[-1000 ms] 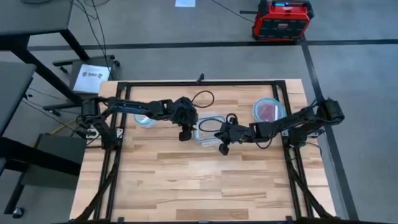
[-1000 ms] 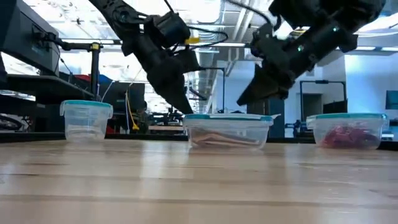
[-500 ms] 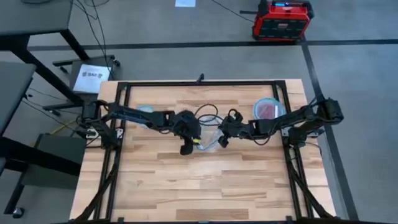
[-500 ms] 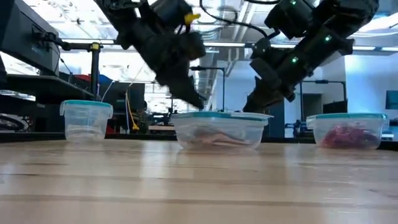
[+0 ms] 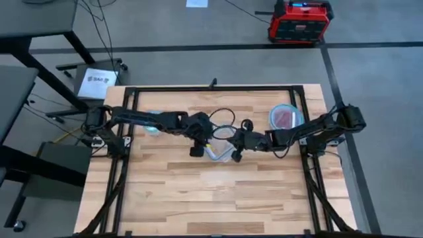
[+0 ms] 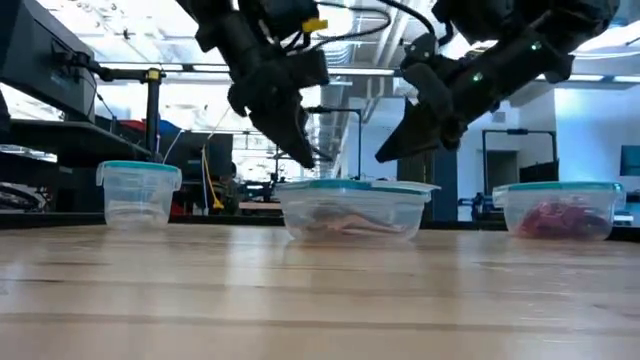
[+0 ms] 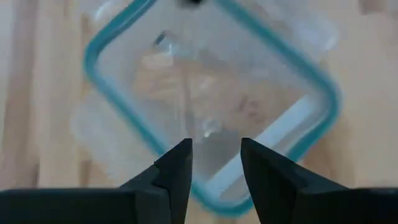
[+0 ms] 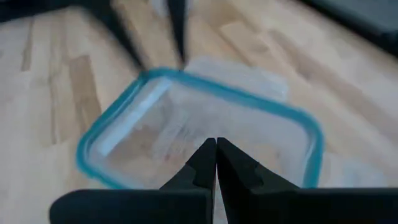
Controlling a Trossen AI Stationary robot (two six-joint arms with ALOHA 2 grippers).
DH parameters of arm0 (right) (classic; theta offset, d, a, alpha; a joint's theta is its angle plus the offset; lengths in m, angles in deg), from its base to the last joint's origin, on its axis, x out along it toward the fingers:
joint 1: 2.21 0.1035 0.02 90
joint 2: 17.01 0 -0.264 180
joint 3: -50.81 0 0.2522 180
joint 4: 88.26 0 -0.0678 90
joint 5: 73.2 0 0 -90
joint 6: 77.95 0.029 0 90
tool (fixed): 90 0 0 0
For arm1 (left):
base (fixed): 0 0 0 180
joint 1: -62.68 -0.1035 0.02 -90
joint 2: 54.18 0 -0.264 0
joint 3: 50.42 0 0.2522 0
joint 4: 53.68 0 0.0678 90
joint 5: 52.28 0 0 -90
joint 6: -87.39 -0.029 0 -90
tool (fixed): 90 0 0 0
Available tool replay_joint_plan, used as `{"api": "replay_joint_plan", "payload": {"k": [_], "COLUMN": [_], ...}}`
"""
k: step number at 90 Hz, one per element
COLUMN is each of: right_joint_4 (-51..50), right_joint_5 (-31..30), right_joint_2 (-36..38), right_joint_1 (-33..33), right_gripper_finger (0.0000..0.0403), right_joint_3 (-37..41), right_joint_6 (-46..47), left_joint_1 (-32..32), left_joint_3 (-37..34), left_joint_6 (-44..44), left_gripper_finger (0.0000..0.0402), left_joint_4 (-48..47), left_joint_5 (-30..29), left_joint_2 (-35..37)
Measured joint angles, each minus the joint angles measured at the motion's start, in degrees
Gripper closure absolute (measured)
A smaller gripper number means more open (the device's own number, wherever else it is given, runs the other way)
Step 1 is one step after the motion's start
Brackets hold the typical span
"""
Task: Sort candy
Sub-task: Close the rectangular transparent bin
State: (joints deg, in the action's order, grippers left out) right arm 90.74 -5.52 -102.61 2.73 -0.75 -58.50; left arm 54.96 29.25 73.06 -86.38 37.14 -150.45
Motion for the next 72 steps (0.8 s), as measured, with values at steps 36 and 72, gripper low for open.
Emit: {"api": "replay_joint_plan", "payload": {"k": [36,72], "right_joint_4": [-2.1,-2.2], "right_joint_5": [0.1,0.1], "right_joint_2": [0.0,0.0], "right_joint_1": [-0.1,-0.2], "right_gripper_finger": [0.0403,0.0403], "right_joint_3": [0.0,0.0], "right_joint_6": [0.2,0.0], "left_joint_1": [-1.5,-1.4], "left_joint_3": [-5.3,-5.3], "left_joint_6": [2.0,1.1], "left_gripper_finger": [0.0279,0.0279], "left_joint_4": [6.4,6.1], "left_joint_5": [0.0,1.6], "left_joint_2": [0.1,0.1]}}
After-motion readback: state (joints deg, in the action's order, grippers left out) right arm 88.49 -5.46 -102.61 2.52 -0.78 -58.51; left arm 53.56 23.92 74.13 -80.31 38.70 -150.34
